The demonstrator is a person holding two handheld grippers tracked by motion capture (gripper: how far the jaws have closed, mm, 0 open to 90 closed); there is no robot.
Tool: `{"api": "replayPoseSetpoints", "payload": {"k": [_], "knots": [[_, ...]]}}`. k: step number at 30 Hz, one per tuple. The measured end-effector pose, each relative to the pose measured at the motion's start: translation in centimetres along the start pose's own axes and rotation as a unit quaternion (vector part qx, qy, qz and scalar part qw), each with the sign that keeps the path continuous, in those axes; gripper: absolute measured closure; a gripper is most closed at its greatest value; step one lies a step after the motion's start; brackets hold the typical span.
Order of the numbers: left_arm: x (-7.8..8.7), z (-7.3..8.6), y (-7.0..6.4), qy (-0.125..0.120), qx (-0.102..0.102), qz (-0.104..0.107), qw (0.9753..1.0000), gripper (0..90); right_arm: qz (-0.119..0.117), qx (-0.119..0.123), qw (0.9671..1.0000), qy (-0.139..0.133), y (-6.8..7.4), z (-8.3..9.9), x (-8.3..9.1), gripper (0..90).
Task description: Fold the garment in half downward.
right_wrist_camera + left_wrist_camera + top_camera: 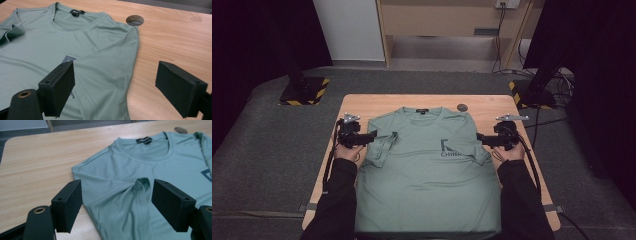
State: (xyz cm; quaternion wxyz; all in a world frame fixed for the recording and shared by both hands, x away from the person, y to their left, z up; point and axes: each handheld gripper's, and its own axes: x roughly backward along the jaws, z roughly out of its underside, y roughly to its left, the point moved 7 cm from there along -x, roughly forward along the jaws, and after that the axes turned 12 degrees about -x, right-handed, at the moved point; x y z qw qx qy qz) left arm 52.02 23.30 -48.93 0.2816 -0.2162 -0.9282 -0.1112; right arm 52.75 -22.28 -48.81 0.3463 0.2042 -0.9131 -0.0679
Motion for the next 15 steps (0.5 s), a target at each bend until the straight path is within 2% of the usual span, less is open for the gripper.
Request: {"api": "replayPoseSetpoints", "payload": {"k": [7, 11, 15], "knots": [[-0.3, -0.7, 0.5, -0.004, 0.0, -0.002, 1.0, 23.6, 0.001, 0.003, 1.0, 0.003, 0.3, -0.5, -1.2, 16.3], [-0.7, -0.8, 0.6, -0.01, 0.011, 0.002, 0.9999, 23.7, -0.002, 0.002, 1.0, 0.006, 0.5, -0.9, -1.9, 16.5], [-1.4, -0.5, 1.1, 0.0, 0.011, -0.004, 0.9999, 23.7, -0.003, -0.001, 1.0, 0.004, 0.5, -1.1, -2.7, 17.4]]}}
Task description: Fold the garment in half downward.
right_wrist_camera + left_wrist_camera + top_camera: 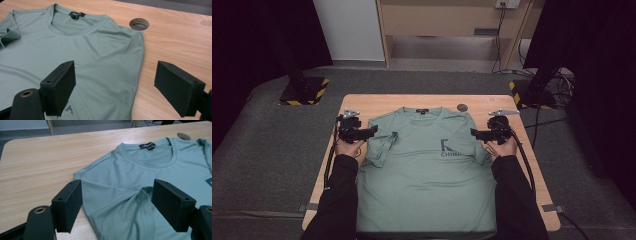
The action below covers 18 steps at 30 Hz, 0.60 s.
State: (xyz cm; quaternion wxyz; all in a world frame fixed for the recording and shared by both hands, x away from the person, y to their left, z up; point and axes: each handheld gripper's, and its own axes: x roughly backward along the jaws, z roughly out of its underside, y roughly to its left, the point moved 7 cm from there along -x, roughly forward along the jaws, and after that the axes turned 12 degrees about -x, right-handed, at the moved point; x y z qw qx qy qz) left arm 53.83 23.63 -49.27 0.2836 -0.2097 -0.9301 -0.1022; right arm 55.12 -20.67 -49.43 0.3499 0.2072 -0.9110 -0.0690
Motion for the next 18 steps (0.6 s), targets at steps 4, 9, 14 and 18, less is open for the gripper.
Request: {"api": "replayPoseSetpoints", "payload": {"k": [4, 9, 14, 18], "knots": [[-0.7, -0.1, 0.4, 0.007, -0.003, -0.005, 1.0, 23.6, 0.005, -0.005, 1.0, 0.003, -0.4, 0.0, -0.8, 17.4], [-2.0, 0.1, 0.9, 0.011, 0.006, -0.009, 0.9999, 23.7, 0.009, -0.001, 1.0, 0.001, -0.5, -0.5, -1.7, 17.7], [-3.1, 0.8, 1.2, 0.019, 0.01, -0.013, 0.9997, 23.5, 0.007, -0.005, 1.0, -0.001, -0.6, -0.7, -2.7, 18.1], [-3.8, 1.4, 1.6, 0.023, 0.016, -0.014, 0.9995, 23.5, 0.009, -0.011, 0.9999, 0.006, -1.2, -0.3, -3.5, 18.0]]}}
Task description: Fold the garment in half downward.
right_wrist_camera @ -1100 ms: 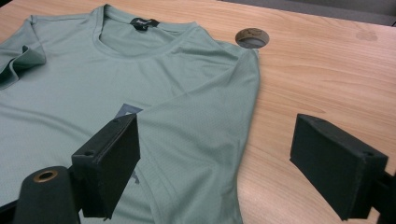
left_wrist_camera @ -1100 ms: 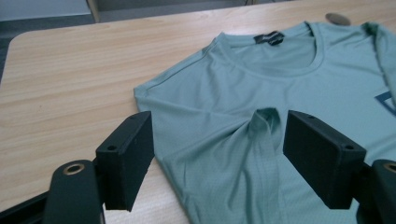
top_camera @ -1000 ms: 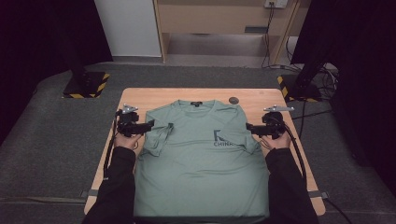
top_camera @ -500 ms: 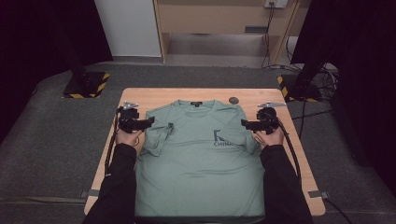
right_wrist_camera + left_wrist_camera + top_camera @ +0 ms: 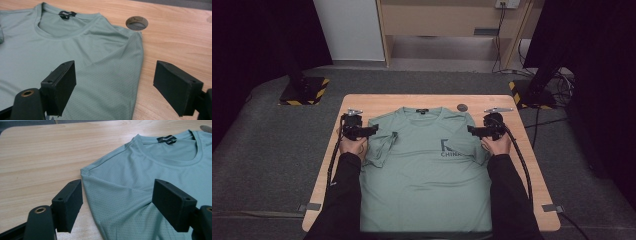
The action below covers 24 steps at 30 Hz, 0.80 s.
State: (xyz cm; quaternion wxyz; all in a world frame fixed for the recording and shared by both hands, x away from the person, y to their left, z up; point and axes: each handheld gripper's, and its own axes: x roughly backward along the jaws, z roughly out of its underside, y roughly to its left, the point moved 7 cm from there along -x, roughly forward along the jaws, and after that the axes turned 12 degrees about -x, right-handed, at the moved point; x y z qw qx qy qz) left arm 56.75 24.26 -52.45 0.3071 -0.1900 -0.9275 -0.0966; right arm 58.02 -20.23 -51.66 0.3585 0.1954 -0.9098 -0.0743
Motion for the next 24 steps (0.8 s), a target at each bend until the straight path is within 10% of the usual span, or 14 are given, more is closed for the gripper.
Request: {"api": "replayPoseSetpoints", "payload": {"k": [24], "knots": [[-3.2, 3.6, 0.8, 0.037, 0.01, -0.003, 0.9993, 25.2, 0.029, -0.017, 0.9987, 0.039, -2.5, 1.4, -5.3, 21.2]]}}
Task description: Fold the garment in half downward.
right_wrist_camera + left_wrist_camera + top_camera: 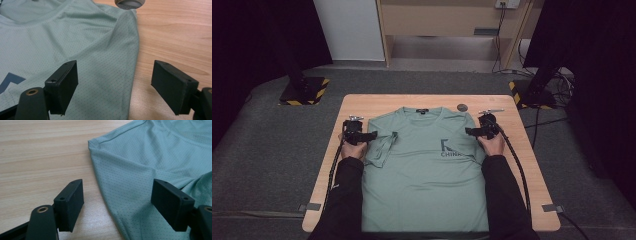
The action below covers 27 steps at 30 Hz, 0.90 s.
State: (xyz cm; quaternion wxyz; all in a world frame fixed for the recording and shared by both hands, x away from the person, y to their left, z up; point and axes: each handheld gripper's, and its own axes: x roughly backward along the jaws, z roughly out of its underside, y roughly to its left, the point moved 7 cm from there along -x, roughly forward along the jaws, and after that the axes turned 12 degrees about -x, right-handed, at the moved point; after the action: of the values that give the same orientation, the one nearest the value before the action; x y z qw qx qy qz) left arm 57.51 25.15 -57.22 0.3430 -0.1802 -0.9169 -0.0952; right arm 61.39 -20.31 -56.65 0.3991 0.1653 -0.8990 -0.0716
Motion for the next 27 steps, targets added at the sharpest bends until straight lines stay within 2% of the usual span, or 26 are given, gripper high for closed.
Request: {"api": "replayPoseSetpoints", "payload": {"k": [6, 10, 14, 17, 21, 27], "knots": [[-0.4, 0.4, -0.2, -0.005, -0.016, -0.011, 0.9998, 27.3, 0.01, 0.0, 0.9999, 0.007, -0.4, 0.4, -0.9, 22.7], [-0.4, 0.6, -0.2, -0.001, -0.035, -0.03, 0.9989, 31.0, 0.016, 0.004, 0.9999, 0.003, -0.4, 0.4, -1.1, 24.4], [-0.4, 0.6, -0.3, -0.005, -0.036, -0.036, 0.9987, 35.3, 0.039, 0.031, 0.9987, -0.002, 0.0, 0.6, -1.3, 28.6], [-0.3, 0.6, -0.7, -0.008, -0.038, -0.036, 0.9986, 41.9, 0.039, 0.032, 0.9987, -0.006, 0.3, 0.7, -1.3, 32.4], [-0.3, 0.5, -1.1, -0.011, -0.034, -0.037, 0.9987, 51.5, 0.043, 0.023, 0.9987, -0.011, 0.5, 0.6, -1.3, 43.6], [-0.3, 0.3, -1.6, -0.012, -0.019, -0.044, 0.9988, 66.2, 0.038, 0.01, 0.999, -0.019, 1.1, 0.7, -1.2, 70.7]]}}
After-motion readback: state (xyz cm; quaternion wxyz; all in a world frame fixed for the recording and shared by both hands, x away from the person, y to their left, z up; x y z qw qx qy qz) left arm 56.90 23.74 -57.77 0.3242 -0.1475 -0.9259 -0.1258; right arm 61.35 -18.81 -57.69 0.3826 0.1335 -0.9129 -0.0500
